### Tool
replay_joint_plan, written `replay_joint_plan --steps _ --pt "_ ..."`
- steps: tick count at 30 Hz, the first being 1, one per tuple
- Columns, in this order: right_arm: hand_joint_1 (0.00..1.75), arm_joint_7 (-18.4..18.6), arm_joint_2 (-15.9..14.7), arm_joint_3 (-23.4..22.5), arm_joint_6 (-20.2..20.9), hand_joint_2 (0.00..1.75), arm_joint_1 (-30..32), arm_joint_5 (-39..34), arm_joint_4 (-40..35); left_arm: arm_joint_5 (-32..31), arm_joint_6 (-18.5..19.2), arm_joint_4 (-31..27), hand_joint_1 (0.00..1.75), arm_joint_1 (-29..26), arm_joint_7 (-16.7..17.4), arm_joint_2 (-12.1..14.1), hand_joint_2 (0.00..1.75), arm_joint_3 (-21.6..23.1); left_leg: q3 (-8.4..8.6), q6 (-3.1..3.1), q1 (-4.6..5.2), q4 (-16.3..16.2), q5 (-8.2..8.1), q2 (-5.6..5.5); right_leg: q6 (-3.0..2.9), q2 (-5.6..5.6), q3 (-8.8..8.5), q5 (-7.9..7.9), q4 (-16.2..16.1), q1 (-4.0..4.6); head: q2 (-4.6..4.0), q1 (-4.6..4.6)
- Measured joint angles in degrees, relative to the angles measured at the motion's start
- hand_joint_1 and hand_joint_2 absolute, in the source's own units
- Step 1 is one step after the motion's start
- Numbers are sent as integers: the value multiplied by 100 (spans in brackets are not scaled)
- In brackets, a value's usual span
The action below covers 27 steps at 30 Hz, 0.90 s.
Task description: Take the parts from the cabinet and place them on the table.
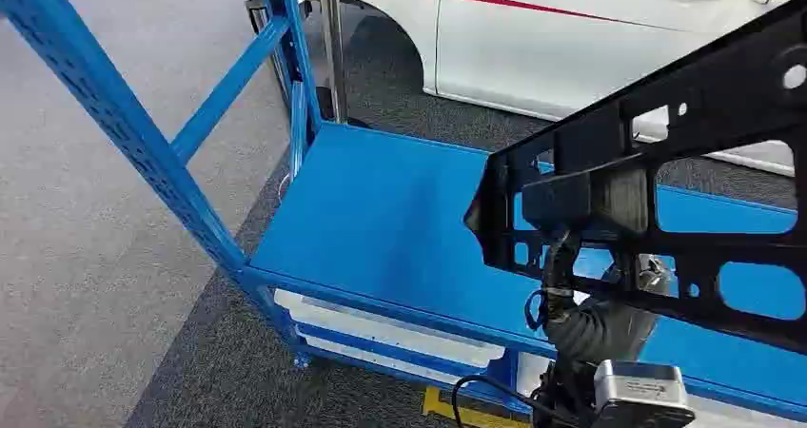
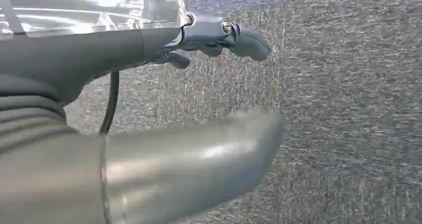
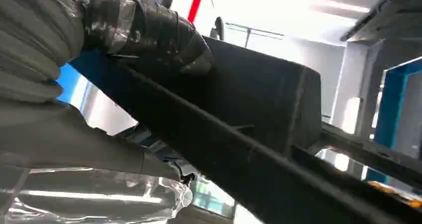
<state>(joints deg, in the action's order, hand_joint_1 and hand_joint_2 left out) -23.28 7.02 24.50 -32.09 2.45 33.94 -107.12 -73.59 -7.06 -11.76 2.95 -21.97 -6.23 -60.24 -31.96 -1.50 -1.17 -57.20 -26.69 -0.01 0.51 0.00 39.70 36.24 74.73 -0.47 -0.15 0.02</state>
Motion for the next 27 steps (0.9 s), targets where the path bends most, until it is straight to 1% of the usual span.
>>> replay_joint_plan --steps 1,2,3,4,5,6,7,8,9,10,11,12,13,14,15,16,17,18,19,20,21,22,24,25,26,27 --pt "175 -24 -13 2 11 175 54 -132 -17 2 -13 0 0 -5 9 0 175 -9 2 4 -11 -1 -3 -4 30 -1 63 -43 89 -35 0 2" --pt "175 -48 -15 2 20 175 105 -243 -31 9 -17 0 0 -5 15 -2 175 -26 9 18 -29 -3 -11 -9 55 -3 -6 -228 -91 -65 0 0" --pt "175 -96 -15 2 41 175 144 -422 -46 18 -22 0 0 -4 17 -7 175 -37 24 39 -51 -9 -24 -18 76 -3 -187 -475 -456 -90 0 2" --pt "175 -161 -17 2 96 175 194 -708 -68 22 -31 0 0 -2 24 -9 175 -50 41 74 -75 -23 -45 -25 97 -4 -446 -754 -979 -114 0 2" --pt "175 -228 -17 -4 158 175 264 -1066 -101 24 -39 0 0 0 42 -9 175 -77 46 121 -81 -42 -73 -33 122 0 -646 -895 -1402 -143 0 2" --pt "175 -295 -13 -24 246 175 347 -1486 -126 24 -63 0 0 3 61 -9 175 -127 20 192 -54 -93 -105 -49 118 14 -693 -801 -1535 -73 0 4" --pt "175 -350 -13 -33 396 175 413 -1930 -136 26 -87 0 0 1 74 -9 175 -142 12 238 -53 -77 -88 -48 64 21 -659 -808 -1496 -82 0 -11" --pt "175 -400 -9 -68 527 175 489 -2384 -149 26 -87 0 0 -1 98 -9 175 -149 12 268 -50 -73 -88 -47 40 26 -646 -799 -1487 -70 0 -4" --pt "175 -450 13 -162 685 175 635 -2814 -188 31 -87 0 0 -4 111 -9 175 -171 25 321 -69 -53 -56 -48 -20 25 -641 -813 -1466 -50 0 -7" --pt "175 -528 22 -238 949 175 714 -3230 -216 44 -77 0 0 -9 120 -20 175 -190 22 353 -82 -59 -60 -48 -72 19 -644 -843 -1502 -61 0 -2" --pt "175 -598 33 -262 1166 175 758 -3456 -219 54 -70 0 0 -8 127 -26 175 -214 -3 360 -97 -130 -177 -20 -130 -3 -652 -870 -1528 -75 0 -2" --pt "175 -705 35 -275 1423 175 827 -3608 -221 59 -66 0 0 -4 138 -28 175 -251 -117 355 -88 -454 -446 -9 -166 -1 -639 -879 -1533 -63 0 -7" --pt "175 -773 35 -282 1585 175 879 -3673 -221 59 -66 0 0 2 140 -28 175 -271 -236 355 -87 -763 -633 -9 -180 -4 -630 -879 -1530 -46 0 -7" --pt "175 -844 35 -293 1749 175 973 -3744 -219 61 -68 0 0 4 149 -28 175 -282 -435 355 -71 -1256 -876 -10 -187 -20 -622 -881 -1526 -23 0 -7" --pt "175 -912 35 -308 1902 175 1063 -3803 -216 63 -70 0 0 2 155 -28 175 -295 -609 352 -55 -1683 -1044 -10 -201 -33 -607 -883 -1520 8 0 -7" --pt "175 -971 35 -317 2005 175 1125 -3836 -214 70 -72 0 0 -7 157 -31 175 -315 -680 335 -41 -1878 -1068 -10 -213 -35 -591 -891 -1507 34 0 -7" --pt "175 -1048 35 -328 2106 175 1189 -3842 -214 77 -81 0 0 -14 166 -35 175 -336 -607 296 -20 -1764 -943 -10 -222 -34 -574 -896 -1497 66 0 -7" --pt "175 -1113 35 -332 2171 175 1244 -3842 -216 77 -85 0 0 -15 170 -37 175 -361 -416 246 4 -1412 -737 -10 -226 -32 -564 -899 -1488 93 0 -4" --pt "175 -1156 35 -334 2197 175 1295 -3840 -216 77 -87 0 0 -8 170 -39 175 -389 -125 179 32 -880 -491 -10 -231 -29 -564 -902 -1478 115 0 -7" --pt "175 -1178 35 -339 2201 175 1331 -3840 -216 77 -87 0 0 0 170 -39 175 -409 174 94 82 -351 -300 -13 -238 -28 -565 -907 -1471 129 0 -4" --pt "175 -1195 35 -350 2208 175 1361 -3840 -216 76 -90 -2 0 14 170 -28 175 -415 271 26 117 -142 -385 -1 -231 -34 -552 -916 -1456 166 0 -2" --pt "175 -1215 35 -358 2225 175 1382 -3840 -216 77 -92 -2 0 23 170 -42 175 -415 243 54 125 -121 -319 4 -214 -32 -538 -929 -1447 147 0 -4" --pt "175 -1261 35 -374 2290 175 1433 -3844 -216 79 -98 -2 0 14 170 -39 175 -430 225 27 158 -121 -282 -5 -150 -43 -532 -982 -1461 117 0 -4" --pt "175 -1283 37 -382 2325 175 1459 -3861 -221 81 -101 -2 0 7 173 -42 175 -444 220 9 148 -79 -233 -4 -124 -41 -532 -1012 -1473 122 0 -4" --pt "175 -1305 35 -393 2361 175 1486 -3879 -227 81 -100 -2 0 9 173 -66 175 -455 232 -8 70 -6 -139 32 -91 -26 -508 -942 -1422 125 0 -4" --pt "175 -1320 37 -400 2396 175 1509 -3901 -232 81 -100 -2 0 23 175 -63 175 -459 177 -48 72 11 -91 38 -49 -2 -447 -728 -1301 121 0 4"
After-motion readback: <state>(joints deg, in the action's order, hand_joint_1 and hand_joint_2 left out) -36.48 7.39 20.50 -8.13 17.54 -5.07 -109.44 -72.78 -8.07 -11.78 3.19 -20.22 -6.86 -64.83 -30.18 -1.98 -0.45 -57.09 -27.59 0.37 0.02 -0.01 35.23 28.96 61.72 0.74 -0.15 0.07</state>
